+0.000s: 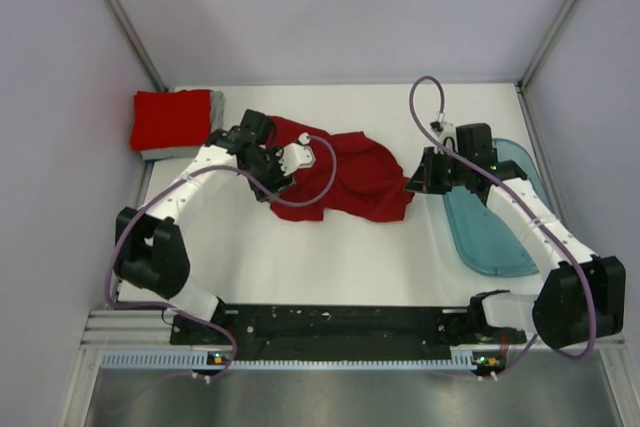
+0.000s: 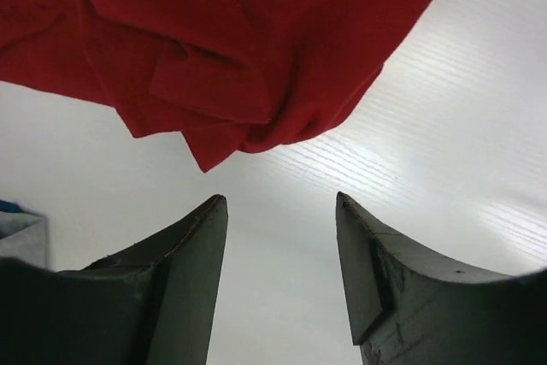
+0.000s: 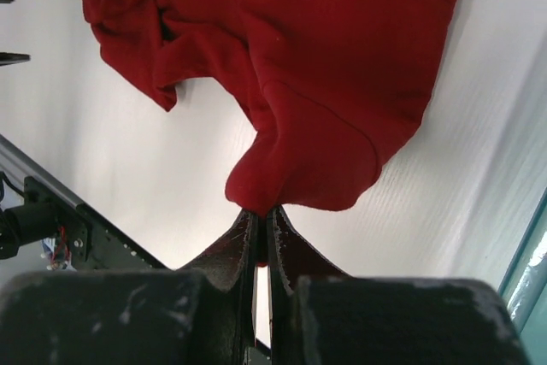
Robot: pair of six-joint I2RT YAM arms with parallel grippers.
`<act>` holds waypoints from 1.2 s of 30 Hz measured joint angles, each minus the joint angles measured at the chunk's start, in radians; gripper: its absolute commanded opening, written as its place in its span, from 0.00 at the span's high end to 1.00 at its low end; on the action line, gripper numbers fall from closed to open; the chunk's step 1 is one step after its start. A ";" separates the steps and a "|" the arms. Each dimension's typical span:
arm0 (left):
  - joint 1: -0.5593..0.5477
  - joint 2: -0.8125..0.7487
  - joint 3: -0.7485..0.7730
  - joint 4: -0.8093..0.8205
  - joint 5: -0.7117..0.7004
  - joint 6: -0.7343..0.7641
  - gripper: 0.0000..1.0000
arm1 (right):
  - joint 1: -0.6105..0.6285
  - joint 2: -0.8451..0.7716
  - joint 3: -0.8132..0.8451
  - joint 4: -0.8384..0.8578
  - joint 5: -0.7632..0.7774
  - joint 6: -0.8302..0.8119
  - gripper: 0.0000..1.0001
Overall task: Fold and stack the t-shirts
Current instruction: Flatten out the tshirt
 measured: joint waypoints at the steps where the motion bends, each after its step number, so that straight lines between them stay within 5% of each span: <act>1: 0.014 0.024 0.000 0.003 -0.003 -0.005 0.43 | 0.000 -0.007 0.000 0.007 0.004 0.000 1.00; 14: -0.029 0.171 -0.172 0.183 -0.023 0.003 0.38 | 0.000 -0.042 -0.033 0.025 0.043 -0.002 1.00; 16: -0.034 0.202 -0.174 0.219 -0.036 0.001 0.56 | 0.000 -0.053 -0.033 0.027 0.049 -0.002 1.00; 17: -0.037 0.216 -0.177 0.234 -0.047 -0.003 0.73 | 0.000 -0.061 -0.033 0.026 0.052 -0.003 1.00; 18: -0.037 0.227 -0.178 0.245 -0.054 -0.009 1.00 | 0.000 -0.071 -0.033 0.026 0.056 -0.003 1.00; 27: 0.010 0.195 -0.120 0.238 -0.186 -0.086 1.00 | -0.008 -0.159 0.076 -0.056 0.132 -0.021 1.00; 36: 0.164 -0.182 0.214 0.197 -0.288 -0.095 1.00 | -0.011 -0.209 0.470 -0.130 0.195 -0.082 1.00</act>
